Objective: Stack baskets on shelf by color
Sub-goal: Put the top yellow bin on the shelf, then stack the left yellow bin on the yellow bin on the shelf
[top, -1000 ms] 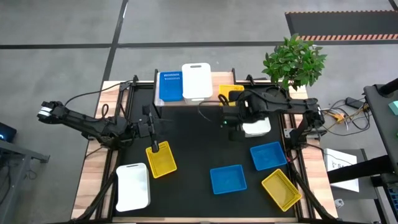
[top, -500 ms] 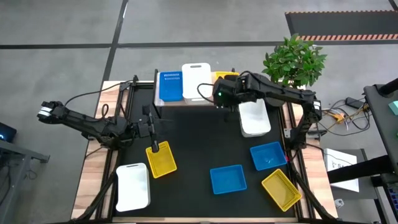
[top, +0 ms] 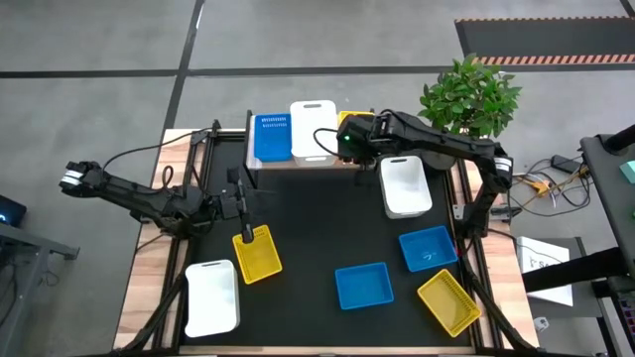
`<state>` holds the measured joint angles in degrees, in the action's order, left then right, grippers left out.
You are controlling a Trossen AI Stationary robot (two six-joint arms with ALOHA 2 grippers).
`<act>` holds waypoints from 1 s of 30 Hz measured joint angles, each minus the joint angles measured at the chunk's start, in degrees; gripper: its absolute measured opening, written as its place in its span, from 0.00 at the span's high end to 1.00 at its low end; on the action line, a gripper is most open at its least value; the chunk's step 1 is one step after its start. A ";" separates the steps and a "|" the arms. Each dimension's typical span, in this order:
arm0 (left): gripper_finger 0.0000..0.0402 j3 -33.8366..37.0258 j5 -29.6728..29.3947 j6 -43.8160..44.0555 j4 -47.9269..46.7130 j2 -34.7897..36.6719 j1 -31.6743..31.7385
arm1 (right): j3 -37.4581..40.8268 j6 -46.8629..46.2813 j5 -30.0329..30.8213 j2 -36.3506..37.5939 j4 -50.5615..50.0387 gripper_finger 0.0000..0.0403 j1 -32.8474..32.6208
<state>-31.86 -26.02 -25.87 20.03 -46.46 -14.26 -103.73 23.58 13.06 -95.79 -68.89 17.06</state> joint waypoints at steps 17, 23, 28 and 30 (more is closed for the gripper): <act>0.77 0.00 0.01 -0.02 -0.01 -0.02 0.00 | 3.59 1.09 0.00 0.00 5.78 0.93 0.88; 0.77 0.00 0.00 -0.02 -0.02 -0.02 0.00 | 3.59 0.45 0.07 0.00 5.99 0.83 1.11; 0.77 0.00 0.02 -0.04 -0.01 -0.01 0.00 | 3.12 -0.05 0.46 0.00 5.26 0.75 1.10; 0.77 0.00 0.00 -0.02 -0.02 -0.02 0.00 | 2.65 -0.59 0.46 0.00 5.04 0.72 1.09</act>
<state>-31.86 -26.02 -25.89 20.01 -46.48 -14.26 -101.08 22.99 13.52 -95.79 -63.84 18.15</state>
